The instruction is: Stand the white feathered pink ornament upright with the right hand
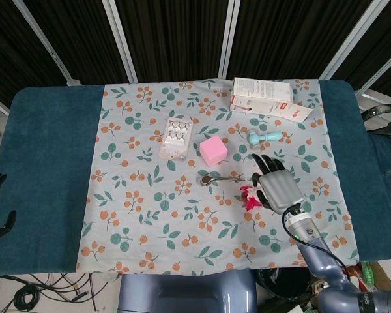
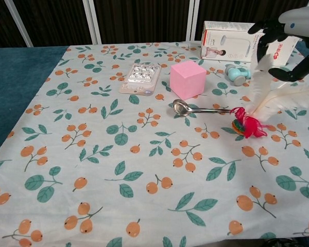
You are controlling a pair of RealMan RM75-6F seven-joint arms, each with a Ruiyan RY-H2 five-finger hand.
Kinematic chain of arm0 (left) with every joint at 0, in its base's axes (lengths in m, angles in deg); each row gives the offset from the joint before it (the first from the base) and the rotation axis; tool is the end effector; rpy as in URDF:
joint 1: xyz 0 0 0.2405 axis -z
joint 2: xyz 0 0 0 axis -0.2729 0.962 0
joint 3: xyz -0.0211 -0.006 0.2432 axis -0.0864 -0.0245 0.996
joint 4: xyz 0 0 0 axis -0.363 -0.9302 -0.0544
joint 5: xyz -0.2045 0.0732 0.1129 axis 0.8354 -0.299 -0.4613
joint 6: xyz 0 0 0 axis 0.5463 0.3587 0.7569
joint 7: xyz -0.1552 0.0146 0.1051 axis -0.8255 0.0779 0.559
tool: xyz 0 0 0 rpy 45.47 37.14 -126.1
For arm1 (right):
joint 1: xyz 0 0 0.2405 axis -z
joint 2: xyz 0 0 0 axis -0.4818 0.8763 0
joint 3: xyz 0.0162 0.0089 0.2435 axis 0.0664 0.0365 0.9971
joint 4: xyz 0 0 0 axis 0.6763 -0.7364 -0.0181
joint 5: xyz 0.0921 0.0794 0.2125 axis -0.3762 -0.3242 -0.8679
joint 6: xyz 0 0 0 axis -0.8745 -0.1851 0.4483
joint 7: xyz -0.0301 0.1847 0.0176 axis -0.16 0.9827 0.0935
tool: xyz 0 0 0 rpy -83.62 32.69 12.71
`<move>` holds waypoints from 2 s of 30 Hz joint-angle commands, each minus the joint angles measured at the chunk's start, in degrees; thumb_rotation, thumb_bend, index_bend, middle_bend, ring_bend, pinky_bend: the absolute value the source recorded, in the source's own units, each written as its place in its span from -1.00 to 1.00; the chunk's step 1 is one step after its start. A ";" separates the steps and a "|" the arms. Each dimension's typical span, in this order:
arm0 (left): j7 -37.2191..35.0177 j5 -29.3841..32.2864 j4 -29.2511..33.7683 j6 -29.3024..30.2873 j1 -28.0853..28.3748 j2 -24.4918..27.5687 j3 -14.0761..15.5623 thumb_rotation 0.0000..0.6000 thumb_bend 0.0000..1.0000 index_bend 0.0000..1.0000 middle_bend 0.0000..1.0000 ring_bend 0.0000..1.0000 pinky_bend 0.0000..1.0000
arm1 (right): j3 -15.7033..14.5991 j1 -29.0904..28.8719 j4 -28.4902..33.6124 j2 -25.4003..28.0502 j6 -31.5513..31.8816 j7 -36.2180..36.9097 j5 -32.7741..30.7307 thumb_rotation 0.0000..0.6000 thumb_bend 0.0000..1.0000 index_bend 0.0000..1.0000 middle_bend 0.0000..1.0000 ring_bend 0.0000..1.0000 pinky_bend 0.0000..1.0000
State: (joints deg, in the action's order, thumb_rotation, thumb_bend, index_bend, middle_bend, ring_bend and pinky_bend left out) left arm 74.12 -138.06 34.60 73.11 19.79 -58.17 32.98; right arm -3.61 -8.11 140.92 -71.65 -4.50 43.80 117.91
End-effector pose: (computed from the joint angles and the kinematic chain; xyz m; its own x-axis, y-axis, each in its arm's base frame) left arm -0.3199 0.2275 0.1392 0.4454 -0.0468 0.8941 0.8948 0.0567 -0.4428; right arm -0.1175 -0.3355 0.0360 0.5720 -0.1667 0.8031 -0.8056 -0.2982 0.5119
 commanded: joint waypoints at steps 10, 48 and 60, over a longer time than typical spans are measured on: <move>0.22 0.30 0.04 -0.09 -0.01 0.05 -0.08 1.00 -0.22 -0.87 -0.84 -1.00 -1.00 | -0.99 -0.90 2.54 -0.11 1.33 -2.13 -0.76 1.00 -0.46 -1.00 -0.99 -0.90 -0.73; 0.51 -0.29 0.28 0.59 -0.16 -0.28 -0.05 1.00 -0.22 -0.87 -0.84 -1.00 -1.00 | -8.42 26.61 -26.05 6.11 22.20 39.79 22.43 1.00 -0.59 -1.00 -0.98 -0.90 -0.73; 0.49 -0.24 0.22 0.61 -0.19 -0.26 -0.07 1.00 -0.22 -0.87 -0.84 -1.00 -1.00 | -8.03 27.74 -32.06 1.35 23.33 40.07 25.01 1.00 -0.59 -1.00 -0.98 -0.90 -0.73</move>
